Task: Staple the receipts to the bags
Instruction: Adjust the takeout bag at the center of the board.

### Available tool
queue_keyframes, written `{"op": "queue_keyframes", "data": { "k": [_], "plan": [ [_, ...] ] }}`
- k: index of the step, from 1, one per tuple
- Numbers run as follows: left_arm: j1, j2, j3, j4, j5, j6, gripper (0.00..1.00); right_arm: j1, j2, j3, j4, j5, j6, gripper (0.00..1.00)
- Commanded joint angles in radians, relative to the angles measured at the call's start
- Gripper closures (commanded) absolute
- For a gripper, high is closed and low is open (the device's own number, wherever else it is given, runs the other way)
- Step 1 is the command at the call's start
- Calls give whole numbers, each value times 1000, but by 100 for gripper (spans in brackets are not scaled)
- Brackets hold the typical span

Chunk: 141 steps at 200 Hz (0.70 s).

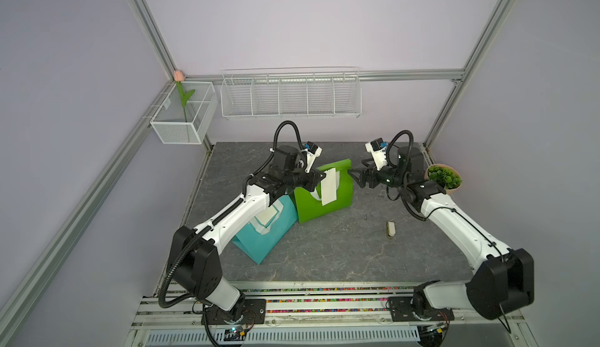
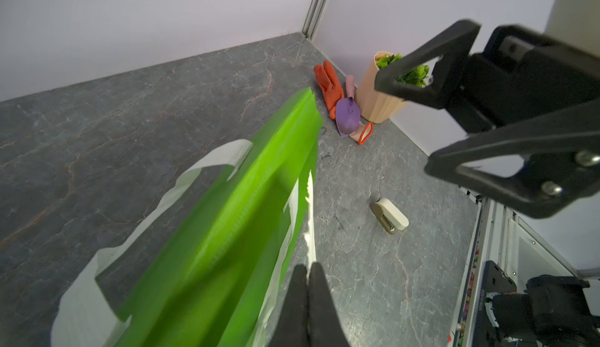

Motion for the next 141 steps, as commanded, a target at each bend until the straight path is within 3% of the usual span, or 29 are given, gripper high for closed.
{"op": "queue_keyframes", "data": {
  "k": [1,54,102,141],
  "plan": [
    [31,-24,0,6,36,-10,100,3,19,51,-88,-88,-172,11],
    [82,-3,-18,43,102,7,100,5,138,191,-107,-292,-314,10],
    [85,41,-22,66,121,-2,100,31,305,381,-248,-295,-420,9],
    [85,64,-33,98,110,-34,100,37,416,500,-341,-298,-478,2]
  ]
}}
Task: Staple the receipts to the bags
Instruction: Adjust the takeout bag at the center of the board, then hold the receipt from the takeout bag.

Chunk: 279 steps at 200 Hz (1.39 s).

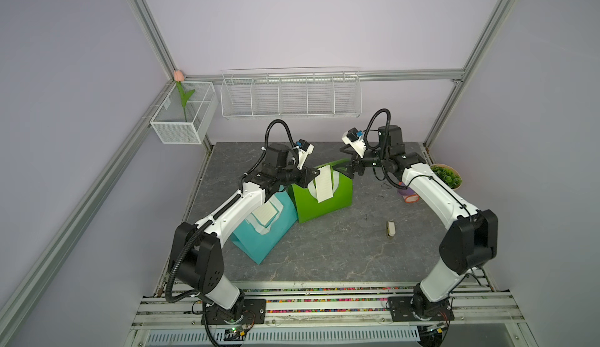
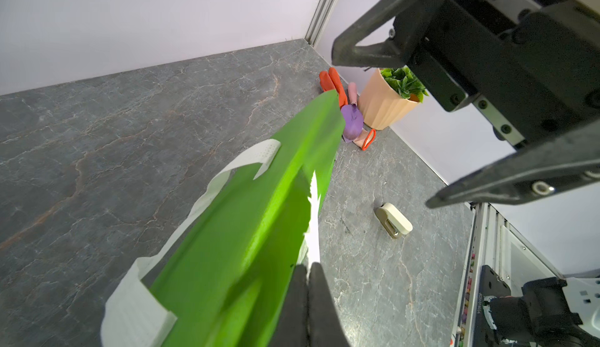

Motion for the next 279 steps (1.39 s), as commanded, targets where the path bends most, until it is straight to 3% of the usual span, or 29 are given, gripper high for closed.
{"op": "queue_keyframes", "data": {
  "k": [1,77,115,178,217,279],
  "plan": [
    [0,26,-17,40,9,-26,100,4,55,68,-94,-37,-90,2],
    [0,8,-41,101,-16,-28,100,30,156,258,-212,23,-201,3],
    [0,9,-34,114,-10,-39,100,39,241,407,-413,50,-295,1],
    [10,-58,-75,170,-15,-58,100,46,264,462,-479,85,-384,3],
    [34,-13,-50,155,88,-58,100,54,303,549,-570,73,-395,2],
    [34,20,-73,183,84,-75,100,93,346,592,-607,113,-412,3]
  ]
}}
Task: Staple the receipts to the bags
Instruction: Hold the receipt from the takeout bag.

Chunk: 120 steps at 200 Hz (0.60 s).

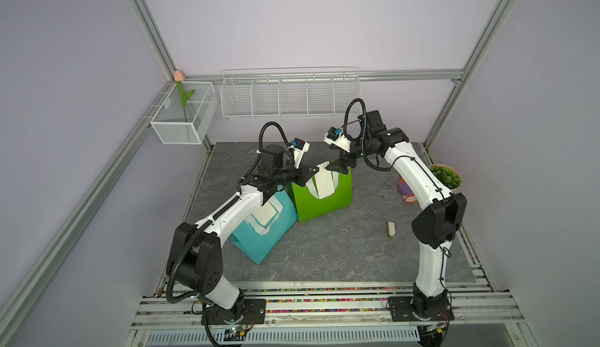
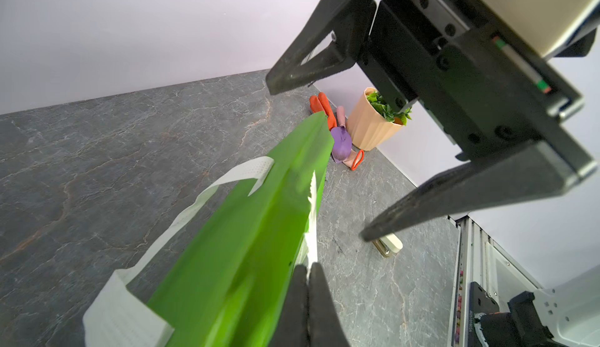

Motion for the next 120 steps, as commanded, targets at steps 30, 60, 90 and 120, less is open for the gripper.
{"op": "queue_keyframes", "data": {
  "k": [30,60,90,120],
  "plan": [
    [3,46,20,-40,-10,12,100,20,89,63,-86,10,-36,4],
    [3,48,18,-36,-21,18,100,23,146,131,-118,13,-24,7],
    [2,28,-1,-13,-34,24,100,22,162,147,-128,21,-33,9],
    [6,18,1,-5,-75,41,100,22,163,144,-145,28,-34,17]
  ]
}}
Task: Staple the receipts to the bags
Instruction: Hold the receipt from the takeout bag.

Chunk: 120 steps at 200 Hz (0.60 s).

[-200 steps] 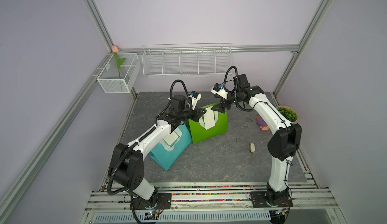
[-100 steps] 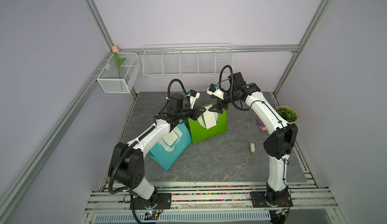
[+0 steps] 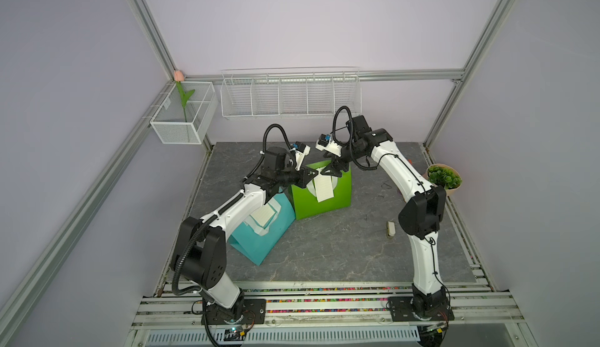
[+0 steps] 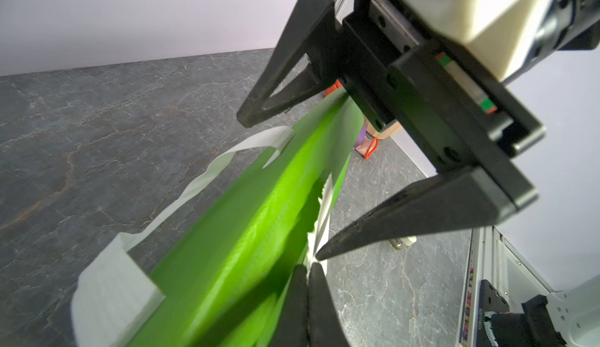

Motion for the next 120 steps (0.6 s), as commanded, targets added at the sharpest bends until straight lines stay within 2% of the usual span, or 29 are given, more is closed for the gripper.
{"op": "queue_keyframes", "data": {
  "k": [1,34,59,76,120],
  "plan": [
    [6,-21,2,20,-35,32,100,2,6,15,-48,-3,-22,17],
    [4,5,30,-10,-31,62,100,4,8,12,-51,-9,-18,21],
    [5,7,39,-28,-45,80,100,6,10,15,-50,5,-15,32],
    [5,5,53,-41,-48,89,100,7,10,15,-41,17,-6,45],
    [5,19,78,-37,-52,89,100,16,15,16,-33,40,1,57]
  ]
}}
